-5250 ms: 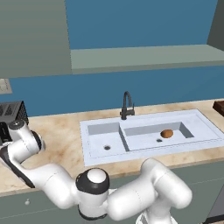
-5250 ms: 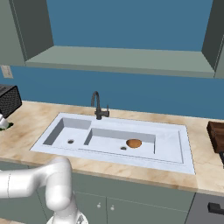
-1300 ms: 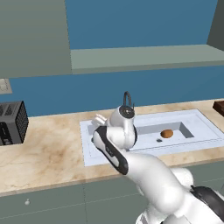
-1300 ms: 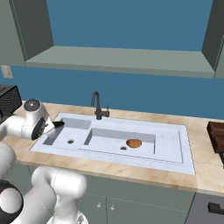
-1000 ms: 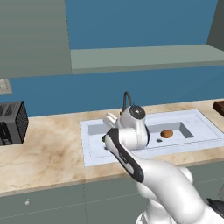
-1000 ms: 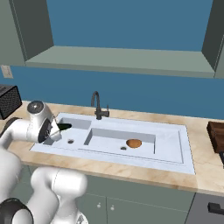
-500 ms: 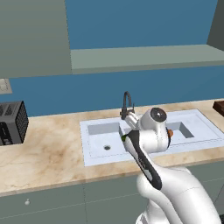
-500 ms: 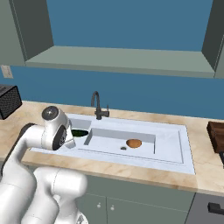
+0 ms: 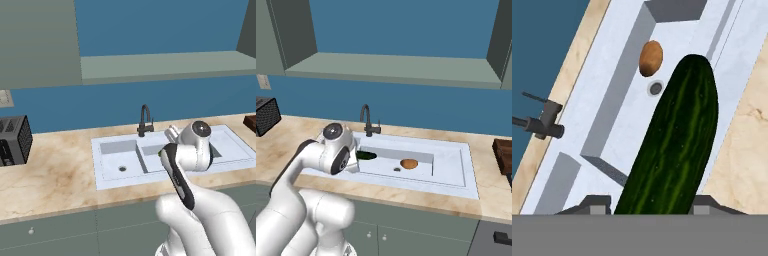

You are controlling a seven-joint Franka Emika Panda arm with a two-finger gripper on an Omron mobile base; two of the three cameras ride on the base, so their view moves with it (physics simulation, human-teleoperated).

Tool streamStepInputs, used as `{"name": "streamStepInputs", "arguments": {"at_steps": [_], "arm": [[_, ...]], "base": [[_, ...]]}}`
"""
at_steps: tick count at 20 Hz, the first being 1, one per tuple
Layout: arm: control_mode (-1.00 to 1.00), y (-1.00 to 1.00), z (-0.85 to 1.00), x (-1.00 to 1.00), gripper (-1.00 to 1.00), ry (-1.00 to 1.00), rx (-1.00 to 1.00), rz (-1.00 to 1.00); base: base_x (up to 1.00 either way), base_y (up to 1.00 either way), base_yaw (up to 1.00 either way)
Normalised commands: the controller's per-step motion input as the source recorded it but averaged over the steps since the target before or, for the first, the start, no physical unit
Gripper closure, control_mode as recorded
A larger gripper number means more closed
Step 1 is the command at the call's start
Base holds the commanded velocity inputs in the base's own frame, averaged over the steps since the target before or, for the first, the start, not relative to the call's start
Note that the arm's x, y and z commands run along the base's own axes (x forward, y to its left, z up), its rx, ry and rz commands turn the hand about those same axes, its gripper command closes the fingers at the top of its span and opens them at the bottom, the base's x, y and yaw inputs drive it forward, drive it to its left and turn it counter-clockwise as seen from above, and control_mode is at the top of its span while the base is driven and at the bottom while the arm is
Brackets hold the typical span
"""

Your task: Pick up all produce items and place them in the sink. Turn on the sink faucet to wash them. Then turn the sink off and put them in the tray.

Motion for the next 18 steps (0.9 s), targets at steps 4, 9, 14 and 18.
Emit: {"name": "streamStepInputs", "arguments": {"at_steps": [4, 9, 14, 18], "arm": [[-1.00, -0.72, -0.01, 0.01, 1.00, 0.00, 0.08, -0.06], [-1.00, -0.40, -0.02, 0.26, 1.00, 0.01, 0.07, -0.02], [-1.00, -0.10, -0.03, 0.46, 1.00, 0.07, 0.01, 0.00], [-1.00, -0.01, -0.06, 0.46, 1.00, 0.14, 0.00, 0.00]], "base": [[0.00, 0.00, 0.00], [0.00, 0.00, 0.00], [0.00, 0.00, 0.00], [0.00, 0.00, 0.00]]}}
